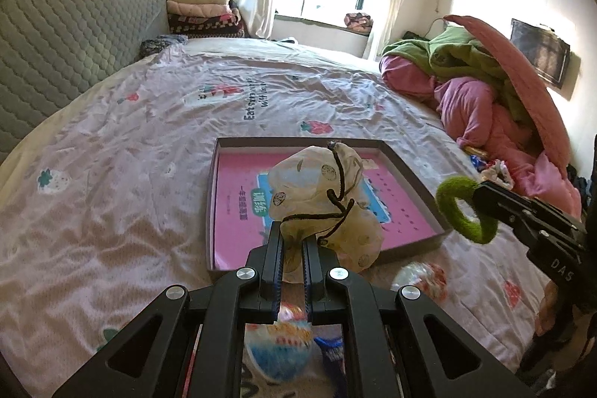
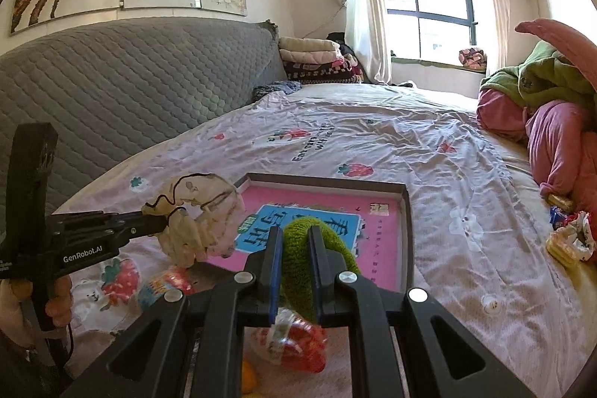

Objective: Organize objects
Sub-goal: 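Carry the mesh bag with left tool while right tool carries the ring over the pink tray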

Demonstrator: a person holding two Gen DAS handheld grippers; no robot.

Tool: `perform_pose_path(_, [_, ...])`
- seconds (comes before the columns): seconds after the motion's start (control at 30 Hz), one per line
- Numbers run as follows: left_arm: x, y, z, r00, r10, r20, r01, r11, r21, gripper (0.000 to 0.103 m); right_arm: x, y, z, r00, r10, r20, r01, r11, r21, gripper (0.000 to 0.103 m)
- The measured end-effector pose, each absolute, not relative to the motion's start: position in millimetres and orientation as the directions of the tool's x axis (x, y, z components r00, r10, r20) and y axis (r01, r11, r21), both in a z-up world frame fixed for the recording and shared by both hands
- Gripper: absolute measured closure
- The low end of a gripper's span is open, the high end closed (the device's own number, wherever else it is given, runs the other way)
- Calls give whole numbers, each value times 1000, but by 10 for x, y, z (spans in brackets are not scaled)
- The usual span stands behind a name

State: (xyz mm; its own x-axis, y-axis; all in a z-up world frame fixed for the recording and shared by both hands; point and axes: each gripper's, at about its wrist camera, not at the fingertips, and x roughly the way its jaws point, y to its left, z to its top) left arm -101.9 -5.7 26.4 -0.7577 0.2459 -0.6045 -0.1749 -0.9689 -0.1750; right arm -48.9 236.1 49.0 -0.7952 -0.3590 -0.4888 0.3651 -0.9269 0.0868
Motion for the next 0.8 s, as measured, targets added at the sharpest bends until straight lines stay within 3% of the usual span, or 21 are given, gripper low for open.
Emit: perform_pose_path(0.8, [-1702, -203, -210, -692, 197, -694, -132, -980, -147, 94, -1285, 2496, -48, -794, -195, -576, 266, -963, -40, 89])
